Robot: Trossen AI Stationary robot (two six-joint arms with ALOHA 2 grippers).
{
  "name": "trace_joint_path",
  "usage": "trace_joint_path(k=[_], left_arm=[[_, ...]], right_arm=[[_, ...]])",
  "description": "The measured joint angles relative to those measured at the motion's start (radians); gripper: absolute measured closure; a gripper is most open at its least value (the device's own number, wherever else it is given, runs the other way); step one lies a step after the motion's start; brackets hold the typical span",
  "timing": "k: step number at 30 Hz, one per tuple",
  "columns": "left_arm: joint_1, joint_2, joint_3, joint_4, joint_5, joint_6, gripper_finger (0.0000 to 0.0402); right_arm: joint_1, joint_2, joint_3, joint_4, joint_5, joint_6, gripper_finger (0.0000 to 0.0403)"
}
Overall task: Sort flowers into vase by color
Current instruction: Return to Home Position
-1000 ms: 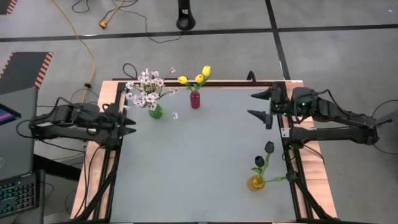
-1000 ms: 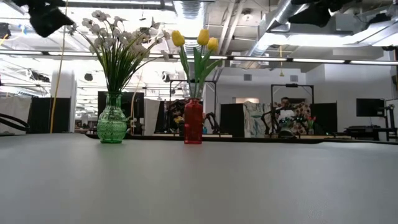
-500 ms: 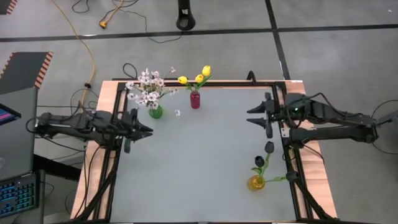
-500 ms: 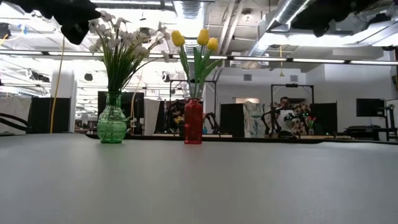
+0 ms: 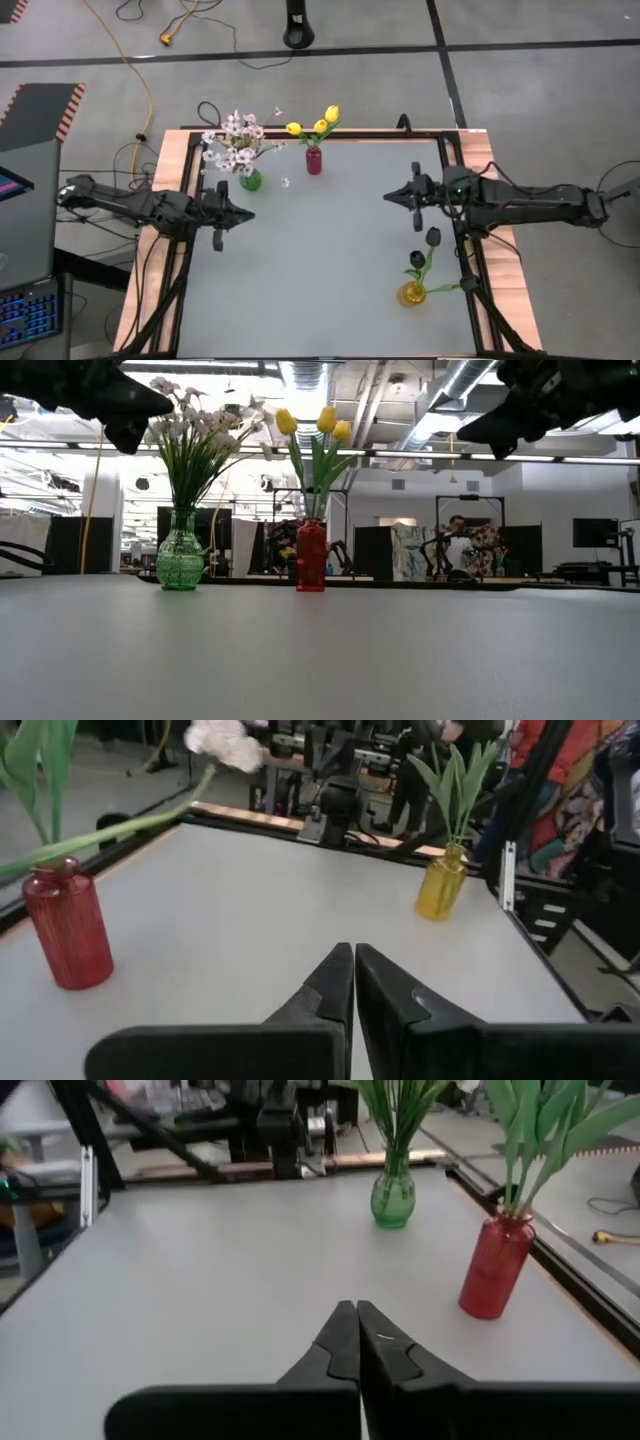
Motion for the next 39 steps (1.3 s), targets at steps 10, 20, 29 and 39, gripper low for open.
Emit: trace_joint_path(k=[10, 20, 29, 39], left_arm=[[-0.014, 0.073, -0.150, 0.331, -0.053, 0.185, 0.0401], [0.088, 0.082, -0.183, 0.390, -0.096, 0.381, 0.0401], [0.149, -0.041, -0.183, 0.217, -0.071, 0.359, 0.0401], [0.149, -0.271, -0.183, -0.024, -0.076, 0.328, 0.0401]], right_arm=[[0.000, 0.063, -0.119, 0.243, -0.061, 0.042, 0.0353], [-0.080, 0.097, -0.138, 0.246, -0.097, -0.001, 0.0379], [-0.165, 0.026, -0.137, 0.155, -0.182, -0.004, 0.0366], [-0.169, -0.040, -0.137, 0.096, -0.183, -0.012, 0.0369]])
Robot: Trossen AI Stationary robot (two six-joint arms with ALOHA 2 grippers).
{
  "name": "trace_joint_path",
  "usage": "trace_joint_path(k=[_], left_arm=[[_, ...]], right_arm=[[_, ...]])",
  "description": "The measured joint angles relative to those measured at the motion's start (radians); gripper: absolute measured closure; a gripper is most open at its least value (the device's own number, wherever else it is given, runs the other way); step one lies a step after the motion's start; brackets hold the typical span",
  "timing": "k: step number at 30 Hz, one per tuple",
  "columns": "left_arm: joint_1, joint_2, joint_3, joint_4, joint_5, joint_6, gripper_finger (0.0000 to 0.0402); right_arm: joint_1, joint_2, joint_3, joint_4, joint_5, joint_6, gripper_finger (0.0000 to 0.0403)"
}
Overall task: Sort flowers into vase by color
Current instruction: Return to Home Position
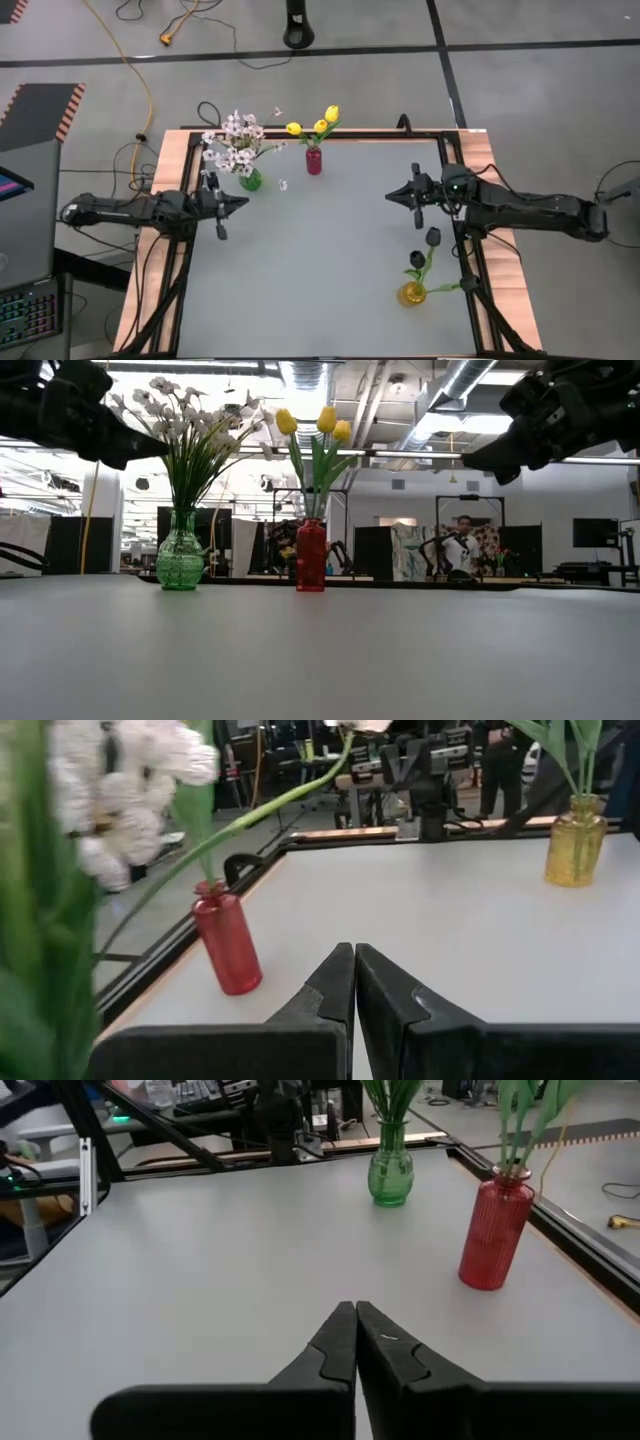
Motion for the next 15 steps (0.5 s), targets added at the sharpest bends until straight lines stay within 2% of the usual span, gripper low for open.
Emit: trace_joint_path(k=[5, 8, 15], left_arm=[[0.000, -0.136, 0.000, -0.120, -0.030, -0.003, 0.0401], [0.000, -0.150, 0.000, -0.141, -0.050, -0.019, 0.0401], [0.000, -0.149, -0.062, -0.079, -0.078, -0.018, 0.0401]], right_arm=[[0.000, -0.081, 0.000, -0.070, 0.000, 0.000, 0.0364], [0.000, -0.135, -0.005, -0.099, 0.000, 0.011, 0.0370], [0.025, -0.241, -0.175, 0.084, 0.001, 0.103, 0.0374]])
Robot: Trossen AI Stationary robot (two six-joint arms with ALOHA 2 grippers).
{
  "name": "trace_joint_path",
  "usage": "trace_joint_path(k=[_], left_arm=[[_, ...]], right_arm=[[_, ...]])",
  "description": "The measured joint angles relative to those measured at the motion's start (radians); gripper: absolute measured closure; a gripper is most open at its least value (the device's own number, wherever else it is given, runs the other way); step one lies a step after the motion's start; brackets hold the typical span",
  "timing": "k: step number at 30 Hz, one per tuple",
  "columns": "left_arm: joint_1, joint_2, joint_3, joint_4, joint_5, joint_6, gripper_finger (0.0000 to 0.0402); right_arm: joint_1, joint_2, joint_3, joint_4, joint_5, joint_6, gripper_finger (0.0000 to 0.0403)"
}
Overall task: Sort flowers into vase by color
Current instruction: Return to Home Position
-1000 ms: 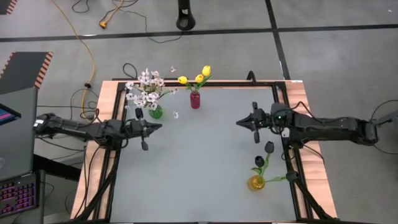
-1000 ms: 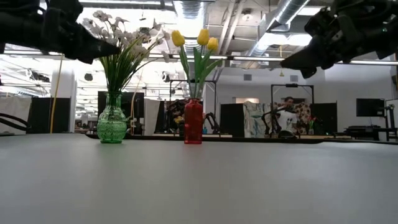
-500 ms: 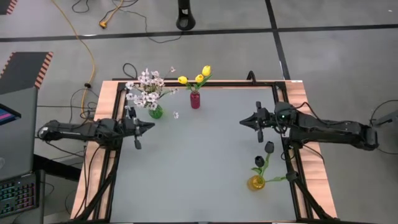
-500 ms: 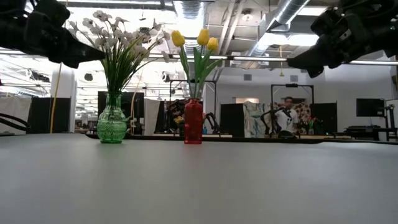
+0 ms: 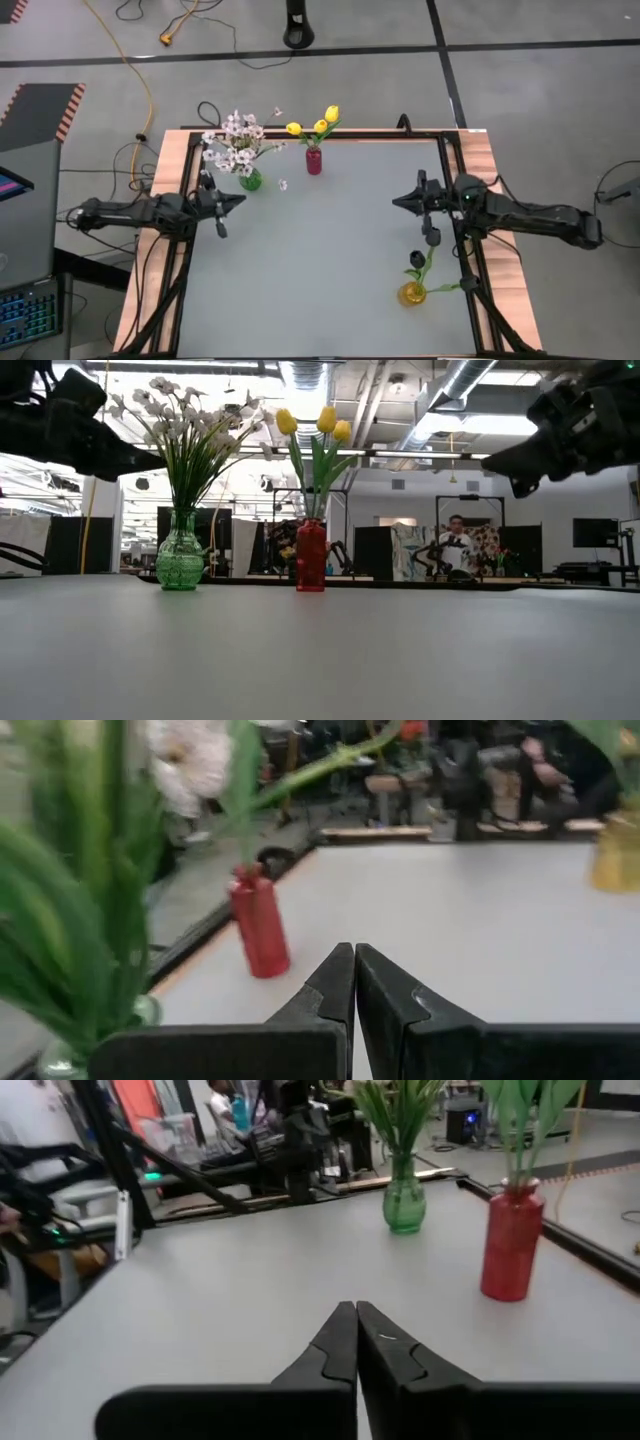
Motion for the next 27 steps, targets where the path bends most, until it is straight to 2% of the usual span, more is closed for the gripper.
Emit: trace_joint_path(k=[3, 8, 13, 18, 27], left_arm=[[0.000, 0.005, -0.022, 0.057, -0.061, 0.007, 0.0401], [0.000, -0.002, -0.022, 0.064, -0.112, 0.068, 0.0401], [0.000, -0.001, -0.022, 0.055, -0.209, 0.081, 0.0401], [0.000, -0.001, -0.022, 0.054, -0.195, 0.091, 0.0401], [0.000, -0.001, -0.022, 0.051, -0.174, 0.110, 0.0401]], right_arm=[[0.014, -0.039, -0.042, 0.037, 0.000, 0.029, 0.0369], [0.031, -0.113, -0.043, -0.006, 0.001, 0.022, 0.0374], [0.027, -0.241, -0.030, -0.146, 0.002, 0.011, 0.0376], [0.027, -0.356, -0.030, -0.228, 0.028, 0.013, 0.0371], [0.028, -0.352, -0.064, -0.241, 0.035, 0.037, 0.0373]])
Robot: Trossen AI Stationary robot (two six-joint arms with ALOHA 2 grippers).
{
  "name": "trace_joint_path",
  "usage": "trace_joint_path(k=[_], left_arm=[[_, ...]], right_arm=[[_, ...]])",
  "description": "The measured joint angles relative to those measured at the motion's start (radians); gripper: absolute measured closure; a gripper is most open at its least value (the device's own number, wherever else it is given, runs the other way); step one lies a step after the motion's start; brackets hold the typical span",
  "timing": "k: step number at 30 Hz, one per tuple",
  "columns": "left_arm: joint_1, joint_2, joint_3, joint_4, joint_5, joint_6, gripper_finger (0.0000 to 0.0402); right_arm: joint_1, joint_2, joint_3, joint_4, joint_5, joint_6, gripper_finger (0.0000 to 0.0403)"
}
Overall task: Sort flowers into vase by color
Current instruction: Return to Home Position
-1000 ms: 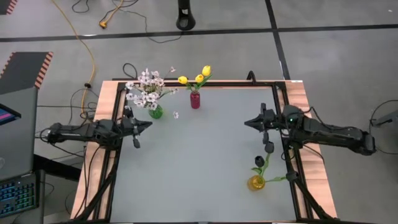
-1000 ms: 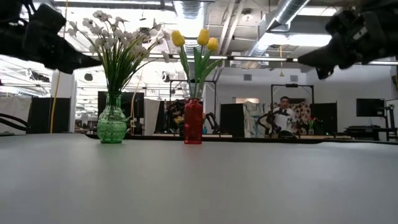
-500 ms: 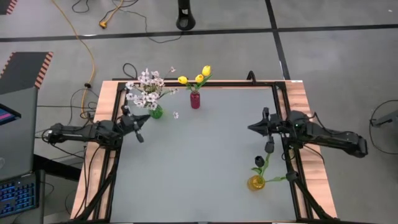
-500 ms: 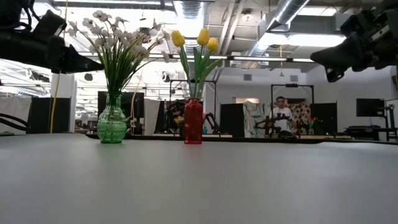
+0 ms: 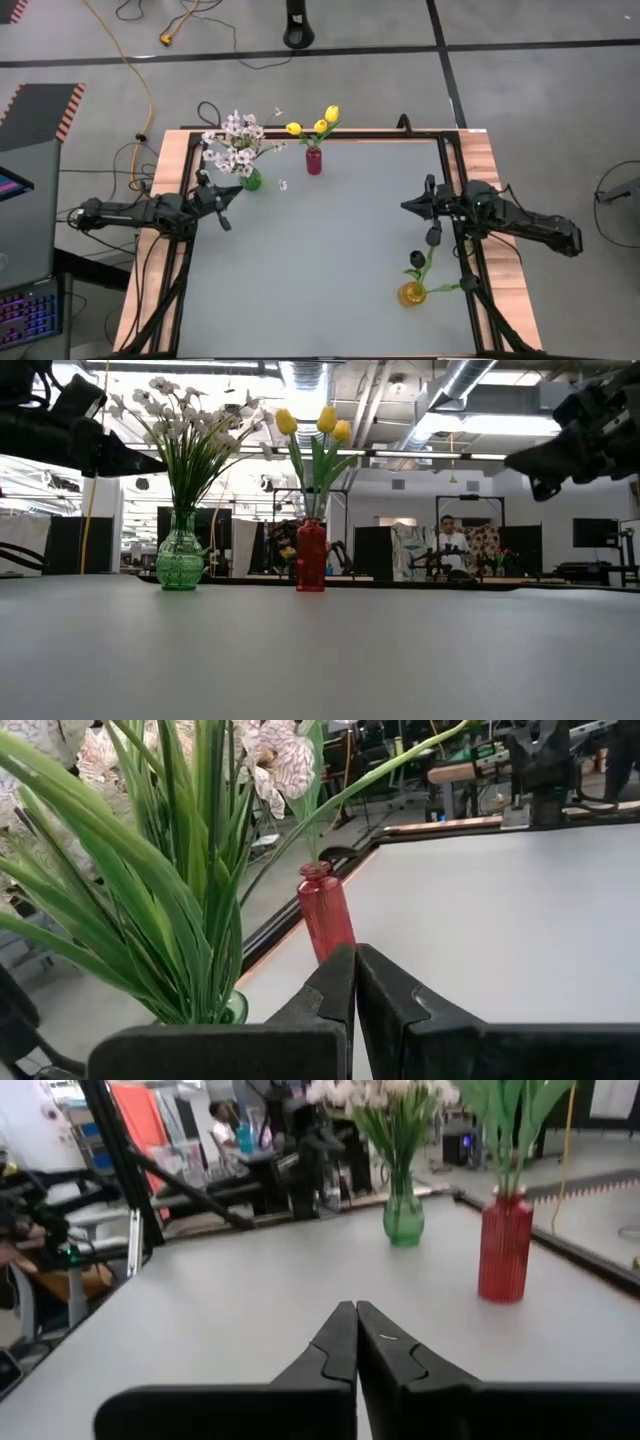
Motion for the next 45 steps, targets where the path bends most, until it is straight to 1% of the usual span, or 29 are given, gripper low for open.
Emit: trace_joint_path(k=[3, 7, 13, 17, 22, 26, 28, 31, 34, 38, 40, 45], left_arm=[[0.000, 0.000, 0.000, 0.000, 0.006, -0.002, 0.0401], [0.000, 0.000, 0.000, -0.001, 0.043, -0.003, 0.0401], [0.000, 0.001, 0.000, -0.002, 0.099, -0.005, 0.0401], [0.000, 0.003, 0.000, -0.003, 0.161, -0.007, 0.0401], [0.000, 0.003, -0.001, -0.003, 0.239, 0.001, 0.0401], [0.000, 0.003, -0.001, -0.003, 0.269, 0.004, 0.0401], [0.000, 0.003, -0.008, 0.021, 0.294, 0.027, 0.0401], [0.000, 0.003, -0.031, 0.099, 0.346, 0.094, 0.0401], [0.000, 0.003, -0.063, 0.190, 0.359, 0.149, 0.0401], [0.002, 0.003, -0.064, 0.199, 0.371, 0.169, 0.0401], [0.002, 0.003, -0.064, 0.198, 0.404, 0.170, 0.0401], [0.002, 0.003, -0.064, 0.177, 0.533, 0.187, 0.0401]], right_arm=[[0.000, 0.004, -0.014, 0.054, 0.006, -0.009, 0.0369], [0.000, -0.002, -0.057, 0.170, 0.008, -0.072, 0.0373], [0.000, 0.005, -0.058, 0.167, 0.025, -0.117, 0.0369], [0.000, 0.005, -0.059, 0.166, 0.026, -0.114, 0.0361], [0.000, 0.005, -0.059, 0.164, 0.027, -0.114, 0.0360], [0.000, 0.005, -0.059, 0.164, 0.028, -0.114, 0.0360], [0.000, 0.005, -0.059, 0.164, 0.028, -0.114, 0.0360], [0.000, 0.005, -0.059, 0.163, 0.029, -0.114, 0.0360], [0.000, 0.005, -0.060, 0.163, 0.029, -0.114, 0.0360], [0.000, 0.005, -0.060, 0.163, 0.029, -0.114, 0.0360], [0.000, 0.005, -0.060, 0.163, 0.029, -0.114, 0.0360], [0.000, 0.005, -0.060, 0.163, 0.029, -0.114, 0.0360]])
